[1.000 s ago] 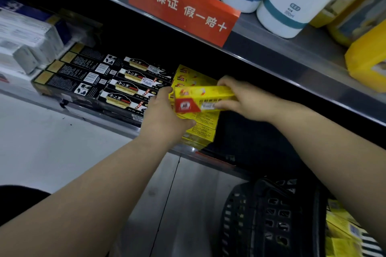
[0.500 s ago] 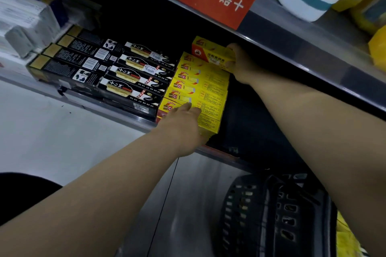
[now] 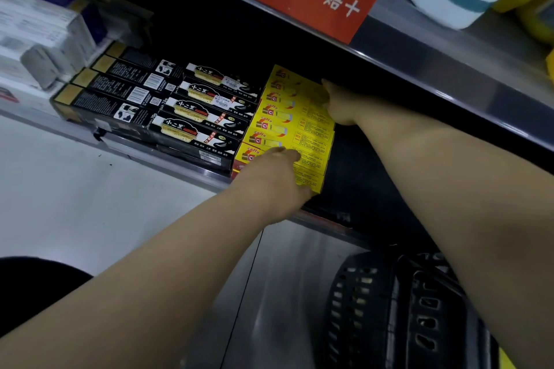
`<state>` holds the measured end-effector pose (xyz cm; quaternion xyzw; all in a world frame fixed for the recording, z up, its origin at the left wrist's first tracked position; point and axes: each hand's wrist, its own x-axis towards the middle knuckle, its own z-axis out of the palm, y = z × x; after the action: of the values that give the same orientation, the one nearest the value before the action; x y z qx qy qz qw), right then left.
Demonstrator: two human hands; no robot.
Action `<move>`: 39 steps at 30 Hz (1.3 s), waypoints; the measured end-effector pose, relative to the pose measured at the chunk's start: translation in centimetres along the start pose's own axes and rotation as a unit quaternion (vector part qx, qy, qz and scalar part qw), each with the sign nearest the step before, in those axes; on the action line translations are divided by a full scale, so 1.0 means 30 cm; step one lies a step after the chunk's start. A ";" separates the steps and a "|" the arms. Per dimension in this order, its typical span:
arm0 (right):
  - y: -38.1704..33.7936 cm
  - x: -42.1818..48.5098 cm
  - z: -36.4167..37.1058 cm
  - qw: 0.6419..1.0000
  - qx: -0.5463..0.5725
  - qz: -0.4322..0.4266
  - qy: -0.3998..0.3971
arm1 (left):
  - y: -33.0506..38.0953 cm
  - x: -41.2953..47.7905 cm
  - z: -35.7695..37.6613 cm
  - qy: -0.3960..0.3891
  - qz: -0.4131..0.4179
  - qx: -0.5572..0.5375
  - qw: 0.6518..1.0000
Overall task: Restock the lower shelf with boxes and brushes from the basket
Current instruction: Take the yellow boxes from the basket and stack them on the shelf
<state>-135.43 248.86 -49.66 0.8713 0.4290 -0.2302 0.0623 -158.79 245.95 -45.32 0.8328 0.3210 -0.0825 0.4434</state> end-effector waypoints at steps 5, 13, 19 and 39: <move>-0.026 -0.214 -0.076 0.995 -0.058 -0.077 -0.025 | 0.065 -0.057 -0.023 0.082 0.025 -0.038 0.996; 0.131 -0.811 -0.179 0.981 0.037 -0.153 0.111 | 0.270 -0.142 0.064 0.132 0.143 -0.033 0.980; 0.370 -1.131 -0.100 0.984 0.095 -0.078 0.132 | 0.430 -0.243 0.222 0.105 0.307 0.029 0.945; 0.833 -1.269 0.472 0.994 -0.074 0.069 -0.031 | 0.556 -0.359 0.572 -0.130 0.345 0.225 0.902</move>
<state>-140.98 201.56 -47.14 0.8845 0.3813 -0.2192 0.1558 -154.52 220.73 -39.53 0.9509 -0.0736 -0.1021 0.2829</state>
